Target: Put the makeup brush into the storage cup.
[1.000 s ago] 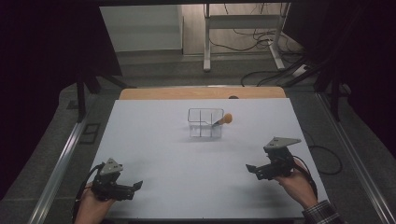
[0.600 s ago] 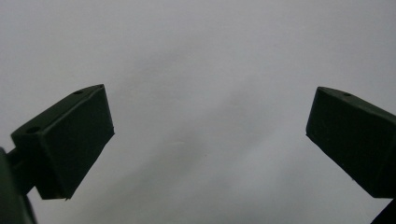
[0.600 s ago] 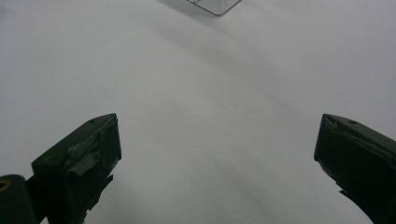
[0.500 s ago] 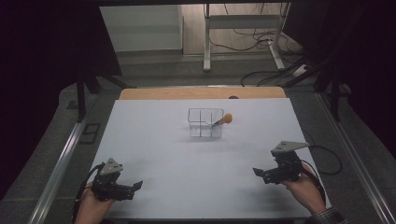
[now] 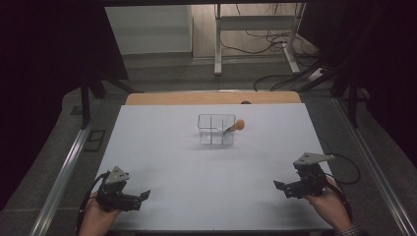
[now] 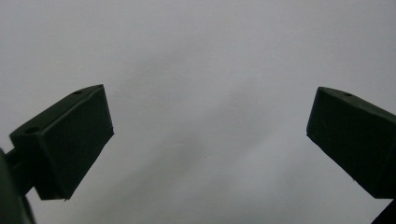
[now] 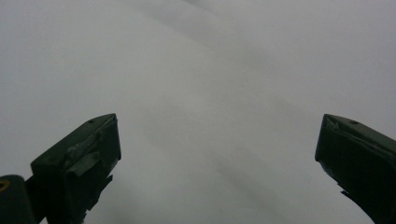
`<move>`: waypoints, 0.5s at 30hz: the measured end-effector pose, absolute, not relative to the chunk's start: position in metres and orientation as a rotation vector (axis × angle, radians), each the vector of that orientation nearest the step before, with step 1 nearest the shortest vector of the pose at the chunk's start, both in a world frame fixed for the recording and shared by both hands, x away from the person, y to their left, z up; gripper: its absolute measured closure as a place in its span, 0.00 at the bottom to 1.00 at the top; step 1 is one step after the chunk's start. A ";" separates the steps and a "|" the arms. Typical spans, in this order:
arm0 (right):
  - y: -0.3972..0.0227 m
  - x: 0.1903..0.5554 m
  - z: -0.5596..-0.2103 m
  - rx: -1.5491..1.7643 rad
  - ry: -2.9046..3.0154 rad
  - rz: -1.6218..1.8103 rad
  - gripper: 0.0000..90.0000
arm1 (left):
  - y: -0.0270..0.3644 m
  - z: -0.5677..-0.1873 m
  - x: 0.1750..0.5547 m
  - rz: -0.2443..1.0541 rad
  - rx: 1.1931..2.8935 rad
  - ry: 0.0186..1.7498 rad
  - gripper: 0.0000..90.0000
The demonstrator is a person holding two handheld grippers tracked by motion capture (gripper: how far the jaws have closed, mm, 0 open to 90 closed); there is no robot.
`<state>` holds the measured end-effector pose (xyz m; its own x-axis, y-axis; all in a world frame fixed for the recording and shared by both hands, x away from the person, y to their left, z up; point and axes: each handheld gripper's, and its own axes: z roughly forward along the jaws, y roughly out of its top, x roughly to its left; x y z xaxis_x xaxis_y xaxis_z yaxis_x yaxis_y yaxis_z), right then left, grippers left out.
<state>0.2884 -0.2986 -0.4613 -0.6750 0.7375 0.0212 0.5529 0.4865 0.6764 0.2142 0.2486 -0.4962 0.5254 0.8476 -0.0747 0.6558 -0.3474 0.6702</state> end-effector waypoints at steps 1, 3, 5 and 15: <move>-0.300 0.288 -0.462 1.102 2.462 0.975 0.01 | 0.249 -0.496 0.214 0.378 2.111 1.215 0.01; -0.304 0.286 -0.463 1.109 2.461 0.966 0.01 | 0.249 -0.496 0.214 0.375 2.110 1.214 0.01; -0.306 0.285 -0.463 1.113 2.462 0.959 0.01 | 0.249 -0.496 0.214 0.377 2.105 1.218 0.01; -0.319 0.276 -0.464 1.152 2.451 0.939 0.00 | 0.250 -0.496 0.214 0.381 2.102 1.221 0.00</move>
